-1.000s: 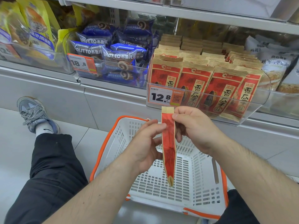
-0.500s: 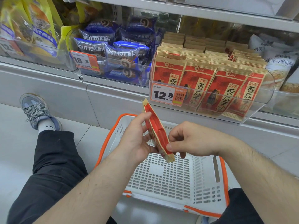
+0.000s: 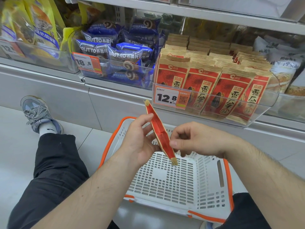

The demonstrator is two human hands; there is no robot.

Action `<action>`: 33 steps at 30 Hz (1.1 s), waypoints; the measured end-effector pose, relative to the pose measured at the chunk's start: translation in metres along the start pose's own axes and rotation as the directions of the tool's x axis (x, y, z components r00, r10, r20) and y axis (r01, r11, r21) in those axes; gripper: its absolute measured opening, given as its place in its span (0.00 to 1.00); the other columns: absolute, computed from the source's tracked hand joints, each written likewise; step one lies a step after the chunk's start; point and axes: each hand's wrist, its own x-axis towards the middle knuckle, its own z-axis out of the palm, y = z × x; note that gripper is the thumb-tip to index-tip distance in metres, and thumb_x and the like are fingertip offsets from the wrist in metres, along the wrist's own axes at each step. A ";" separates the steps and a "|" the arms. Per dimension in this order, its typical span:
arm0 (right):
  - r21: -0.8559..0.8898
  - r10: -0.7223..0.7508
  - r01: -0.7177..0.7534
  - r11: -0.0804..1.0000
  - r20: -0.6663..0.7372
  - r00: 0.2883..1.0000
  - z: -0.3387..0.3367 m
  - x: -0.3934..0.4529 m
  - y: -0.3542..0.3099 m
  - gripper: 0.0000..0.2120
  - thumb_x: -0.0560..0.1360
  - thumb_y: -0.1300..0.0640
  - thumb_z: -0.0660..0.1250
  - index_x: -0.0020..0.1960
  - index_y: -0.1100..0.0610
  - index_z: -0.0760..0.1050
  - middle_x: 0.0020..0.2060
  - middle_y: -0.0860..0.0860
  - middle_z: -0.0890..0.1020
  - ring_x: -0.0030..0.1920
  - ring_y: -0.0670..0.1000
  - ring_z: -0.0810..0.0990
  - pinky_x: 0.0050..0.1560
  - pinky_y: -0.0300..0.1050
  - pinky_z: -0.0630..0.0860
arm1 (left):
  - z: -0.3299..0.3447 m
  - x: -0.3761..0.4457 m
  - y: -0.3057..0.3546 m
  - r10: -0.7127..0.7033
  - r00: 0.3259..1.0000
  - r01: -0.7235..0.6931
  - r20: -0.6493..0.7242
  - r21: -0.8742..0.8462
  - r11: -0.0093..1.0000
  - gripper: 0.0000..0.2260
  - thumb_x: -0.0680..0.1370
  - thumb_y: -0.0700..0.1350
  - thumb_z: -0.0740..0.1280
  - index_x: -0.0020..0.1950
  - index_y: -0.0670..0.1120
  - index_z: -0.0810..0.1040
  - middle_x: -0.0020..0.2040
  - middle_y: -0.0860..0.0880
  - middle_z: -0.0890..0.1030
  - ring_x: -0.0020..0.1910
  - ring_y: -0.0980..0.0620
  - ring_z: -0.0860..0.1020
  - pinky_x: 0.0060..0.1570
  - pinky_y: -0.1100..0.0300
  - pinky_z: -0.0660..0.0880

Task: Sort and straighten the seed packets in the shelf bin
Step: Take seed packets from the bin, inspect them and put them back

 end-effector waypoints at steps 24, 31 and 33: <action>0.338 0.104 0.093 0.937 -0.521 0.847 0.003 0.015 0.008 0.15 0.81 0.54 0.63 0.45 0.65 0.78 0.30 0.47 0.82 0.28 0.40 0.77 0.30 0.33 0.71 | -0.006 -0.001 -0.007 0.007 0.993 -0.029 0.118 0.186 0.982 0.17 0.83 0.49 0.59 0.64 0.42 0.80 0.58 0.39 0.83 0.60 0.38 0.81 0.63 0.37 0.75; 0.477 0.163 0.109 0.872 -0.493 0.855 0.003 0.014 0.005 0.14 0.81 0.58 0.63 0.42 0.65 0.79 0.35 0.59 0.83 0.38 0.58 0.77 0.41 0.51 0.71 | -0.005 -0.005 -0.005 0.007 0.991 -0.032 0.131 0.182 0.983 0.15 0.83 0.48 0.60 0.60 0.42 0.82 0.56 0.39 0.84 0.50 0.42 0.83 0.55 0.43 0.79; 0.483 0.165 0.112 0.868 -0.494 0.854 0.003 0.013 0.004 0.15 0.81 0.58 0.63 0.42 0.66 0.79 0.35 0.59 0.84 0.38 0.58 0.76 0.40 0.49 0.71 | -0.004 -0.006 -0.005 0.002 0.992 -0.024 0.125 0.176 0.984 0.16 0.83 0.48 0.60 0.61 0.42 0.81 0.56 0.39 0.84 0.50 0.42 0.84 0.54 0.44 0.79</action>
